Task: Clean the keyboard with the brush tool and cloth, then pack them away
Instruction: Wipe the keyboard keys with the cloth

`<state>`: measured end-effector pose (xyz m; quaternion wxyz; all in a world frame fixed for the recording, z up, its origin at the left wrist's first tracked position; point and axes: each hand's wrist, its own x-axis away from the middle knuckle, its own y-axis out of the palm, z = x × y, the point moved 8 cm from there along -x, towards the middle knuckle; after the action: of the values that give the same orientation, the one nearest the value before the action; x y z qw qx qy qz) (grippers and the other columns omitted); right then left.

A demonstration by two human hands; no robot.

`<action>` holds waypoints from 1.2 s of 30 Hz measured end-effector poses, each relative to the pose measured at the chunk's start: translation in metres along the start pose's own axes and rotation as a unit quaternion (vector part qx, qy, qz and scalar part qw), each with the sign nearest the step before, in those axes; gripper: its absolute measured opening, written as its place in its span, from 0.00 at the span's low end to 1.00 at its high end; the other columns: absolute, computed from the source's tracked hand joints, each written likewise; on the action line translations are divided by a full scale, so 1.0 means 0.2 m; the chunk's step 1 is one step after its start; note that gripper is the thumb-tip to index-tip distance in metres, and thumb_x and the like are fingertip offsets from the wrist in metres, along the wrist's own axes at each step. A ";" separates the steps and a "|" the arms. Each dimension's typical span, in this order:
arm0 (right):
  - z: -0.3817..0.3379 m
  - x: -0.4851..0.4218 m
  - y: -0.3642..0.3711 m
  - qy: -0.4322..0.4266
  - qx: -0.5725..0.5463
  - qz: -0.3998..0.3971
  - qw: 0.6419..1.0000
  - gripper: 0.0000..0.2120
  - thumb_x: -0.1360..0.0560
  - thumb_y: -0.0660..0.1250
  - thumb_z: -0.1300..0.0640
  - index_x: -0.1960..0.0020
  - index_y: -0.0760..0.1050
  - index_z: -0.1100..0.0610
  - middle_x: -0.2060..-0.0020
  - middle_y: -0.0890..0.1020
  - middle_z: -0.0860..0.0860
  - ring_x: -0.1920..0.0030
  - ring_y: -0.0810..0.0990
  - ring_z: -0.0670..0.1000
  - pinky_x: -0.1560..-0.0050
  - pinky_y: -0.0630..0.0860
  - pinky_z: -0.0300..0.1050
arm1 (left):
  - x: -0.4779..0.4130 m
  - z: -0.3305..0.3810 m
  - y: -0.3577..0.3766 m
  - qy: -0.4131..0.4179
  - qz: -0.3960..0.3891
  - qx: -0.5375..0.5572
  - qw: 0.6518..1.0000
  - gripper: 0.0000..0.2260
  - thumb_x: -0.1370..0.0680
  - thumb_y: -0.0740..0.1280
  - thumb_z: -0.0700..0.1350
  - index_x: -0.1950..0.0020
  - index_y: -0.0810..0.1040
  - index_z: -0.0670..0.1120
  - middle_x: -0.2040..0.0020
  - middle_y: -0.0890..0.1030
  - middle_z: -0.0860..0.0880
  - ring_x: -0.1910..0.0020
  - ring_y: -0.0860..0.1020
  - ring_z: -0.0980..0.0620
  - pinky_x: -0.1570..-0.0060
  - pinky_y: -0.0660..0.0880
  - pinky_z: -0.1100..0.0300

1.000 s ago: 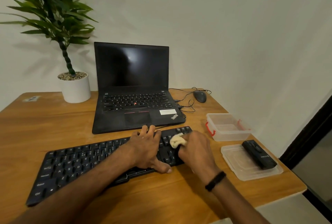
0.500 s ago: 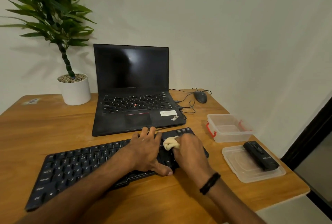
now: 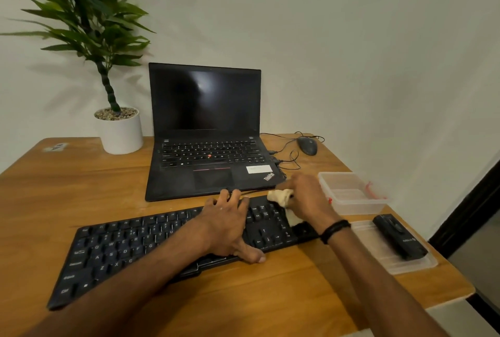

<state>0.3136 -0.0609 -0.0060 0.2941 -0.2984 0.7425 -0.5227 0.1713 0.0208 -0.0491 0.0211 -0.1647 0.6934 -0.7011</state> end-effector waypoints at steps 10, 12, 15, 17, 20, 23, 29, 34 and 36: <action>-0.02 0.04 0.06 -0.053 -0.020 0.032 0.998 0.15 0.25 0.72 0.57 0.40 0.81 0.45 0.46 0.74 0.49 0.43 0.71 0.52 0.43 0.74 0.46 | 0.00 0.01 -0.01 -0.001 -0.006 -0.012 1.000 0.58 0.33 0.63 0.80 0.18 0.51 0.42 0.22 0.57 0.44 0.26 0.58 0.40 0.25 0.61 0.40; 0.05 0.04 0.01 0.020 -0.015 0.084 0.996 0.13 0.25 0.72 0.58 0.41 0.82 0.47 0.47 0.75 0.50 0.43 0.72 0.53 0.42 0.74 0.49 | 0.00 0.01 -0.01 -0.003 -0.007 -0.010 1.000 0.58 0.33 0.63 0.80 0.18 0.50 0.42 0.22 0.56 0.44 0.25 0.58 0.40 0.25 0.61 0.41; 0.05 0.10 0.02 0.057 0.025 0.128 0.990 0.13 0.24 0.70 0.58 0.40 0.82 0.50 0.47 0.77 0.51 0.44 0.73 0.52 0.43 0.76 0.46 | 0.00 0.01 -0.01 -0.002 -0.016 -0.012 1.000 0.58 0.33 0.64 0.80 0.17 0.50 0.43 0.21 0.55 0.44 0.24 0.57 0.39 0.25 0.61 0.40; 0.04 0.12 0.03 0.065 0.020 0.138 0.988 0.14 0.23 0.69 0.59 0.38 0.80 0.51 0.45 0.77 0.51 0.43 0.75 0.52 0.43 0.76 0.43 | 0.00 0.01 -0.02 -0.004 -0.026 -0.012 1.000 0.58 0.33 0.65 0.79 0.17 0.49 0.43 0.22 0.55 0.44 0.24 0.57 0.39 0.25 0.61 0.40; 0.03 0.13 0.01 0.086 0.004 0.150 0.985 0.16 0.22 0.68 0.61 0.35 0.78 0.53 0.42 0.77 0.52 0.42 0.75 0.53 0.41 0.76 0.44 | 0.00 0.01 -0.02 -0.004 -0.042 -0.012 0.999 0.59 0.34 0.66 0.79 0.17 0.49 0.43 0.22 0.55 0.45 0.24 0.57 0.39 0.25 0.62 0.40; 0.01 0.15 0.01 0.094 0.003 0.166 0.982 0.16 0.22 0.67 0.63 0.36 0.79 0.55 0.43 0.77 0.53 0.43 0.77 0.54 0.41 0.78 0.47 | 0.01 0.00 -0.03 -0.012 -0.062 -0.007 0.998 0.60 0.35 0.69 0.78 0.17 0.49 0.43 0.20 0.53 0.44 0.23 0.55 0.39 0.24 0.61 0.39; 0.03 0.18 0.01 0.111 -0.017 0.168 0.979 0.14 0.22 0.69 0.60 0.38 0.79 0.55 0.44 0.77 0.52 0.45 0.78 0.51 0.47 0.78 0.41 | 0.05 -0.03 -0.03 -0.023 -0.095 0.012 0.995 0.62 0.36 0.74 0.73 0.17 0.46 0.44 0.17 0.45 0.43 0.19 0.47 0.38 0.21 0.56 0.39; 0.04 0.20 0.01 0.140 0.003 0.161 0.977 0.13 0.23 0.70 0.59 0.39 0.79 0.54 0.42 0.77 0.52 0.45 0.78 0.50 0.46 0.77 0.41 | 0.05 -0.03 -0.02 -0.019 -0.097 0.011 0.995 0.62 0.37 0.75 0.73 0.17 0.47 0.45 0.17 0.46 0.43 0.19 0.48 0.38 0.22 0.58 0.38; 0.05 0.19 0.00 0.120 0.000 0.156 0.980 0.13 0.23 0.70 0.59 0.39 0.80 0.53 0.43 0.77 0.51 0.46 0.77 0.49 0.48 0.76 0.39 | 0.04 -0.01 -0.03 -0.014 -0.095 0.013 0.995 0.62 0.37 0.76 0.72 0.17 0.47 0.44 0.17 0.45 0.43 0.19 0.46 0.37 0.21 0.56 0.38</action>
<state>0.2967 -0.0965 -0.0141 0.2807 -0.1139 0.8097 -0.5026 0.1642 0.0217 -0.0418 -0.0338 -0.2393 0.6650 -0.7067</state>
